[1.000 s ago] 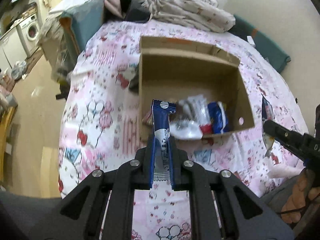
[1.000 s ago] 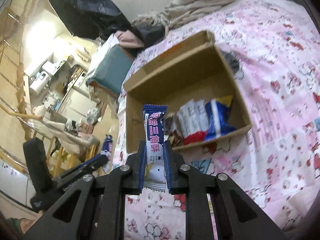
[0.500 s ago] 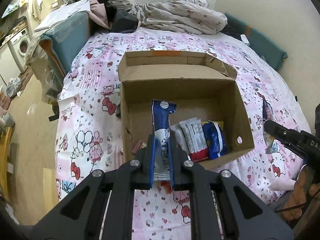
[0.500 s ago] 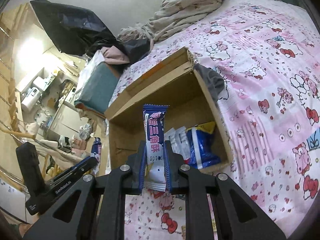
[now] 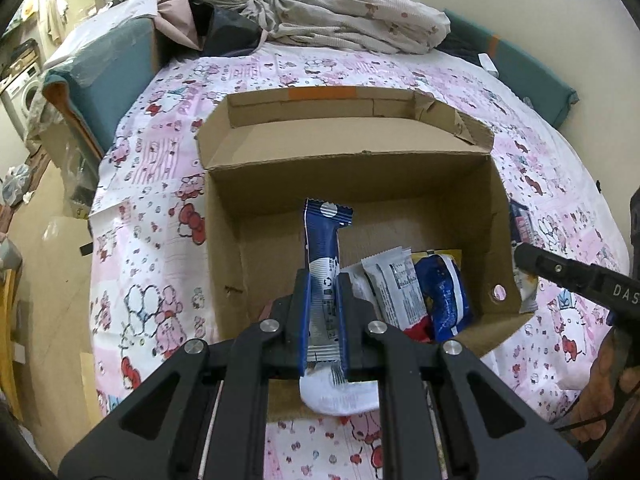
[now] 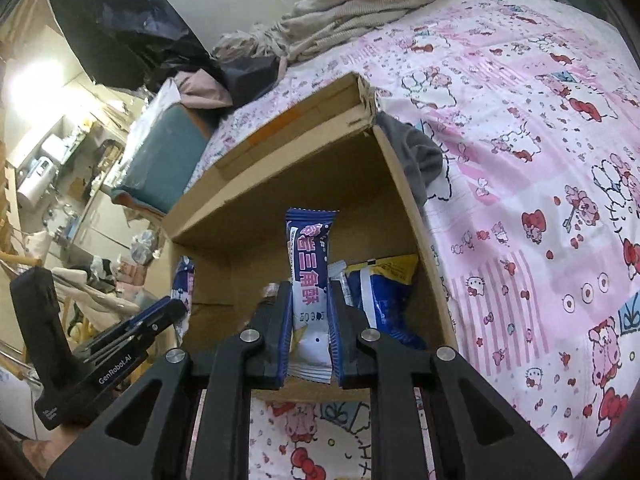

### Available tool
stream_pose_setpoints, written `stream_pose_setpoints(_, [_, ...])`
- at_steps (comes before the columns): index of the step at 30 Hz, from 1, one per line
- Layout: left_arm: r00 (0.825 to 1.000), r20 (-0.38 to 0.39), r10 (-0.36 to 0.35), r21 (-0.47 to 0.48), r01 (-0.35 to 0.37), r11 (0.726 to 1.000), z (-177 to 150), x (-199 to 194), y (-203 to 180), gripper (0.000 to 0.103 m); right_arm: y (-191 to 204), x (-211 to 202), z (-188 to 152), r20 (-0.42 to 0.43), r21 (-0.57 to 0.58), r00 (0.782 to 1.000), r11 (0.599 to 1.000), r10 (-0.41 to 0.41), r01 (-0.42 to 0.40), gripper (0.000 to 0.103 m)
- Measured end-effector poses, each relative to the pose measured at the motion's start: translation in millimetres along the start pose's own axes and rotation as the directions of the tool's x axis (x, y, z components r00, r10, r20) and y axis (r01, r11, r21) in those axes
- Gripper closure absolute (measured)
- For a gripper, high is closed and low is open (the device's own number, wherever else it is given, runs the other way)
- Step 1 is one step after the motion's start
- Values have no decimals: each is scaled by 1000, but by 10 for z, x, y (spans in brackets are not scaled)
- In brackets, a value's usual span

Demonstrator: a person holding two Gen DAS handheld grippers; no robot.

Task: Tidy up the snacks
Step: 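Carry both blue-wrapped bars into the box and open both tools, then withdraw both tools from the box toward the last snacks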

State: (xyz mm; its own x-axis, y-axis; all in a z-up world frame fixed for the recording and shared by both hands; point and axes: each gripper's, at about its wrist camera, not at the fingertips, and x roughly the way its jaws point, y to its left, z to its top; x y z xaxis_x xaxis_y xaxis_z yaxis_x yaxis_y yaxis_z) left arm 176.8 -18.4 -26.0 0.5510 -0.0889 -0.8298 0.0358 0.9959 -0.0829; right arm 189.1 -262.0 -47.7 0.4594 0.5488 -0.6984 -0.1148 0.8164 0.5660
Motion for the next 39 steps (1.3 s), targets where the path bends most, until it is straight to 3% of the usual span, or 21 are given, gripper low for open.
stream_pose_setpoints(5, [999, 27, -27, 49, 26, 998, -18, 125, -58, 93, -7, 166, -27, -40, 2, 999, 1000, -12, 12, 85])
stream_pose_setpoints(20, [997, -52, -51, -2, 51, 999, -36, 353, -45, 90, -93, 362, -66, -106, 48, 994, 999, -13, 18, 82])
stream_pose_setpoints(21, [997, -54, -54, -3, 54, 999, -35, 355, -42, 88, -91, 361, -69, -108, 50, 994, 999, -11, 16, 82])
stream_pose_setpoints(27, [998, -41, -55, -5, 55, 998, -54, 314, -36, 52, -88, 373, -62, -110, 62, 994, 998, 4, 3, 82])
stream_pose_setpoints(29, [998, -37, -54, -12, 53, 999, -53, 293, -28, 33, -86, 370, -55, -108, 67, 994, 998, 10, -3, 81])
stream_pose_setpoints(31, [999, -23, -45, -19, 45, 999, -56, 267, -18, 22, -95, 361, -43, -104, 77, 995, 997, 12, -4, 65])
stream_pose_setpoints(32, [999, -16, -40, -21, 40, 999, -58, 253, -16, 20, -107, 347, -43, -98, 84, 995, 996, 19, -11, 39])
stream_pose_setpoints(33, [999, -11, -40, -20, 39, 999, -57, 248, -14, 20, -120, 315, -47, -77, 95, 996, 995, 35, -28, 27])
stream_pose_setpoints(39, [999, -13, -32, -21, 32, 999, -75, 238, -12, 20, -109, 218, -20, -27, 95, 998, 994, 48, -45, 26])
